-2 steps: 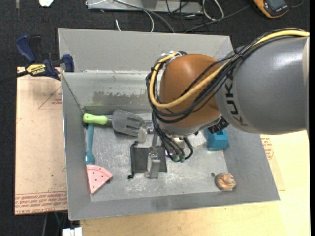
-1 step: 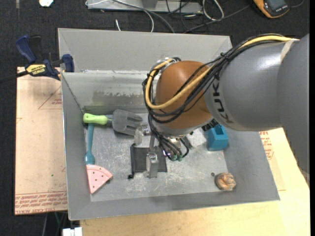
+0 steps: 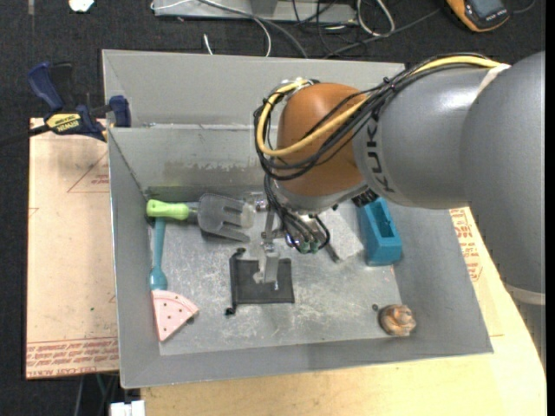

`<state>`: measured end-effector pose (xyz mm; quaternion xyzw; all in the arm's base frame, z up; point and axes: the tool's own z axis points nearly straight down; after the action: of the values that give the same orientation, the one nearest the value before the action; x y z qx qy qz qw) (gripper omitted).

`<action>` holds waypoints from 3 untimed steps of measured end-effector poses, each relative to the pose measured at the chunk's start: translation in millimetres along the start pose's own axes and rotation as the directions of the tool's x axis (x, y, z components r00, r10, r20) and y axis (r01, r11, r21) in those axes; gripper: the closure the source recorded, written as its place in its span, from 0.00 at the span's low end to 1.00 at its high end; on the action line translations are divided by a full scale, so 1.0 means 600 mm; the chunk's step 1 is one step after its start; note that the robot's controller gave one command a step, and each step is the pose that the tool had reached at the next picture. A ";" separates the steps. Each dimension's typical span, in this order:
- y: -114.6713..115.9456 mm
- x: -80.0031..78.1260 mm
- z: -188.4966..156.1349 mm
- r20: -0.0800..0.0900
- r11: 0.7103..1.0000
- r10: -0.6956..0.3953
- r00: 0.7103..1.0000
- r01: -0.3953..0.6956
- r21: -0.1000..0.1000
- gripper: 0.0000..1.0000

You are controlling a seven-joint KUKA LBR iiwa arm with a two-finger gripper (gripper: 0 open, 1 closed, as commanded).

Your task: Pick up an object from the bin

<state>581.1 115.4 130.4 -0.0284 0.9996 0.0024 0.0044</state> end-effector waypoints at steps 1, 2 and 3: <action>-0.027 -0.014 0.074 -0.007 0.970 -0.244 0.970 0.244 -0.001 0.00; -0.038 -0.011 0.087 0.000 0.983 -0.182 0.983 0.182 -0.001 0.00; -0.029 -0.021 0.096 0.002 0.816 -0.578 0.816 0.578 -0.003 1.00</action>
Offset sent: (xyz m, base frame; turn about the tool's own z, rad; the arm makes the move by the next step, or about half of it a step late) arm 0.0064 -0.0285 -0.0597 0.0457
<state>595.3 98.8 72.7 -0.3305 0.9438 0.0025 0.0054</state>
